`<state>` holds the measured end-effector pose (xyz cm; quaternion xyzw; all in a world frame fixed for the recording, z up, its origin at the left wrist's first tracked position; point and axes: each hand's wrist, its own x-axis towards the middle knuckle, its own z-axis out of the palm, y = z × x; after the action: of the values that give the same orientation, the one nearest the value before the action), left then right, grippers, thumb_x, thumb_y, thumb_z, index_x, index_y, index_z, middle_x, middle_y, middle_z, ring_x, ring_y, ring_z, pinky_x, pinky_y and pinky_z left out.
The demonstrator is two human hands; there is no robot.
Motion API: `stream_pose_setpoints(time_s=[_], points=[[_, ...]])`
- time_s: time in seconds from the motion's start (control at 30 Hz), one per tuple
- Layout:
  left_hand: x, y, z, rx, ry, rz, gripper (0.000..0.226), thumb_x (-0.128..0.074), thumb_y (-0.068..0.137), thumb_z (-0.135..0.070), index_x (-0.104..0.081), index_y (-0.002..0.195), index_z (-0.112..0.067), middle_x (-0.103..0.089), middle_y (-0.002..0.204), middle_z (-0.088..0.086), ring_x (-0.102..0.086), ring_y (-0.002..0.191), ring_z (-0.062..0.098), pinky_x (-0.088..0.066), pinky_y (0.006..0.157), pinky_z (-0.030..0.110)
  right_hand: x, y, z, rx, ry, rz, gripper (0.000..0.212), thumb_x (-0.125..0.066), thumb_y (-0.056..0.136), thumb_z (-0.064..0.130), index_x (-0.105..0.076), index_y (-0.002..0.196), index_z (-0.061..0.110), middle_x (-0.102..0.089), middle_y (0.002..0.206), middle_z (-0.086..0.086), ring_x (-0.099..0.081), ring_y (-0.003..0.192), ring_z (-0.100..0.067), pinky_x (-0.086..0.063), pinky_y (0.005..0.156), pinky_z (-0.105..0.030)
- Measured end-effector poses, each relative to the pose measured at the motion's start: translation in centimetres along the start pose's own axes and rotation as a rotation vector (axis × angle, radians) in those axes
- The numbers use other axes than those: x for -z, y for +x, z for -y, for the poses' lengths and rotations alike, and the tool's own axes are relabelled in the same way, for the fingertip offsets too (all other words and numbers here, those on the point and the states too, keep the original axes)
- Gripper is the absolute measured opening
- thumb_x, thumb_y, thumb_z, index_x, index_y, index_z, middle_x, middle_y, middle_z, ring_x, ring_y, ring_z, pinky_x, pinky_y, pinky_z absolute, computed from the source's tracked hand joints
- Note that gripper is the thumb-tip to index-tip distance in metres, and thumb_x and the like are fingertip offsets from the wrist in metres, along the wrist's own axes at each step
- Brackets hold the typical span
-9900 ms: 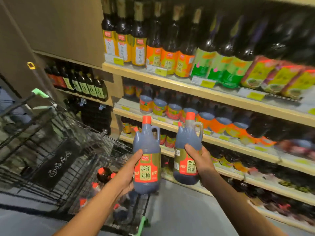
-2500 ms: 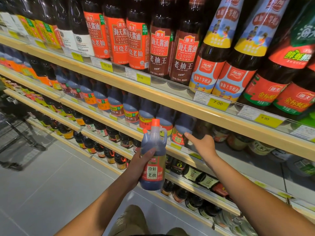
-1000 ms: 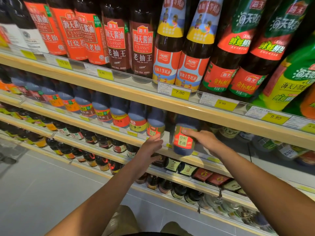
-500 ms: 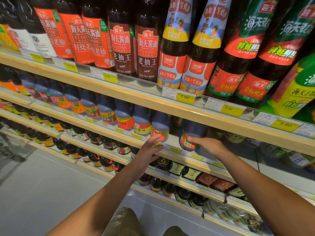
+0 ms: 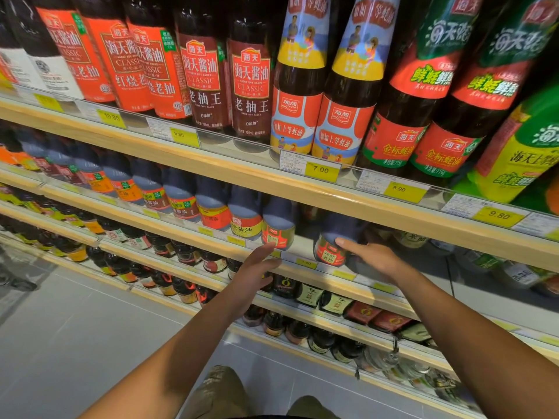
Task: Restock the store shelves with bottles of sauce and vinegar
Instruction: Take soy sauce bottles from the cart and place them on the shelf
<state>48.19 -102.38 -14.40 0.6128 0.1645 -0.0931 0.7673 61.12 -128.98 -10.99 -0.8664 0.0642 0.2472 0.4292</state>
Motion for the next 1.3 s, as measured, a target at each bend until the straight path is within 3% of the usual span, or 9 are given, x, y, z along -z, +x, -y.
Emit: stream_pose_setpoints(time_s=[0.07, 0.17, 0.37, 0.67, 0.77, 0.9, 1.03, 1.17, 1.3], points=[[0.1, 0.2, 0.1, -0.002, 0.001, -0.008, 0.044, -0.068, 0.091, -0.034, -0.06, 0.133, -0.045, -0.049, 0.148, -0.02, -0.049, 0.131, 0.002, -0.041, 0.116, 0.048, 0.1, -0.1, 0.0, 0.0, -0.012, 0.004, 0.102, -0.072, 0.07, 0.075, -0.051, 0.147, 0.011, -0.055, 0.146, -0.009, -0.056, 0.101, -0.016, -0.04, 0.088, -0.029], [0.3, 0.5, 0.2, -0.012, -0.012, -0.026, 0.042, -0.064, 0.102, -0.028, -0.054, 0.141, -0.041, -0.047, 0.15, -0.02, -0.048, 0.132, 0.002, -0.043, 0.114, 0.048, -0.1, -0.3, 0.2, 0.015, -0.013, 0.02, 0.109, -0.067, 0.056, 0.084, -0.057, 0.14, 0.015, -0.063, 0.136, -0.008, -0.061, 0.099, -0.015, -0.041, 0.085, -0.03], [0.7, 0.8, -0.5, -0.019, -0.011, -0.016, 0.053, -0.064, 0.102, -0.025, -0.047, 0.148, -0.046, -0.046, 0.149, -0.022, -0.048, 0.134, 0.005, -0.043, 0.112, 0.051, -1.2, 0.2, 1.1, 0.024, -0.095, 0.046, 0.103, -0.063, 0.063, 0.089, -0.062, 0.135, 0.014, -0.068, 0.121, -0.006, -0.064, 0.098, -0.018, -0.044, 0.079, -0.03], [1.3, 1.2, -1.5, -0.013, 0.005, -0.007, 0.054, -0.061, 0.104, -0.022, -0.044, 0.152, -0.04, -0.041, 0.155, -0.016, -0.05, 0.132, 0.01, -0.045, 0.112, 0.054, -3.8, 0.8, 3.1, 0.084, -0.084, 0.089, 0.121, -0.063, 0.057, 0.093, -0.035, 0.154, 0.028, -0.061, 0.143, -0.006, -0.06, 0.125, -0.028, -0.047, 0.105, -0.044], [1.0, 1.0, -1.9, -0.018, 0.033, 0.011, 0.052, -0.06, 0.104, -0.022, -0.044, 0.15, -0.041, -0.039, 0.156, -0.016, -0.052, 0.123, -0.001, -0.046, 0.111, 0.051, -3.8, 0.8, 3.0, 0.066, -0.095, 0.074, 0.131, -0.061, 0.048, 0.097, -0.036, 0.155, 0.026, -0.056, 0.148, -0.008, -0.058, 0.127, -0.03, -0.047, 0.106, -0.044], [0.6, 0.3, -2.5, -0.008, 0.053, 0.012, 0.048, -0.058, 0.105, -0.019, -0.046, 0.146, -0.043, -0.036, 0.158, -0.013, -0.047, 0.136, 0.015, -0.045, 0.113, 0.053, -3.8, 0.3, 3.3, 0.054, -0.094, 0.061, 0.142, -0.057, 0.034, 0.105, -0.046, 0.149, 0.023, -0.056, 0.148, -0.009, -0.059, 0.125, -0.029, -0.048, 0.104, -0.044], [0.2, -0.8, -3.4, -0.013, 0.059, -0.006, 0.051, -0.058, 0.105, -0.018, -0.046, 0.15, -0.038, -0.04, 0.157, -0.008, -0.047, 0.139, 0.019, -0.045, 0.112, 0.053, -3.2, -0.9, 3.8, 0.12, -0.063, 0.061, 0.124, -0.065, 0.052, 0.094, -0.039, 0.153, 0.026, -0.057, 0.146, -0.004, -0.06, 0.105, -0.016, -0.045, 0.091, -0.034], [-0.5, -2.3, -4.3, -0.015, 0.087, 0.002, 0.053, -0.06, 0.104, -0.021, -0.045, 0.152, -0.039, -0.039, 0.156, -0.01, -0.044, 0.142, 0.021, -0.046, 0.111, 0.048, -2.6, -2.2, 3.5, 0.166, 0.0, 0.008, 0.1, -0.074, 0.074, 0.071, -0.046, 0.15, 0.013, -0.054, 0.123, 0.008, -0.049, 0.082, -0.001, -0.04, 0.083, -0.027], [-0.8, -4.5, -4.8, -0.045, 0.174, -0.019, 0.064, -0.07, 0.094, -0.031, -0.045, 0.153, -0.037, -0.054, 0.135, -0.01, -0.054, 0.124, 0.016, -0.048, 0.106, 0.04, -2.1, -3.7, 3.4, 0.231, 0.084, 0.07, 0.071, -0.082, 0.082, 0.045, -0.054, 0.139, 0.015, -0.066, 0.126, 0.01, -0.063, 0.106, -0.009, -0.054, 0.084, -0.018]])
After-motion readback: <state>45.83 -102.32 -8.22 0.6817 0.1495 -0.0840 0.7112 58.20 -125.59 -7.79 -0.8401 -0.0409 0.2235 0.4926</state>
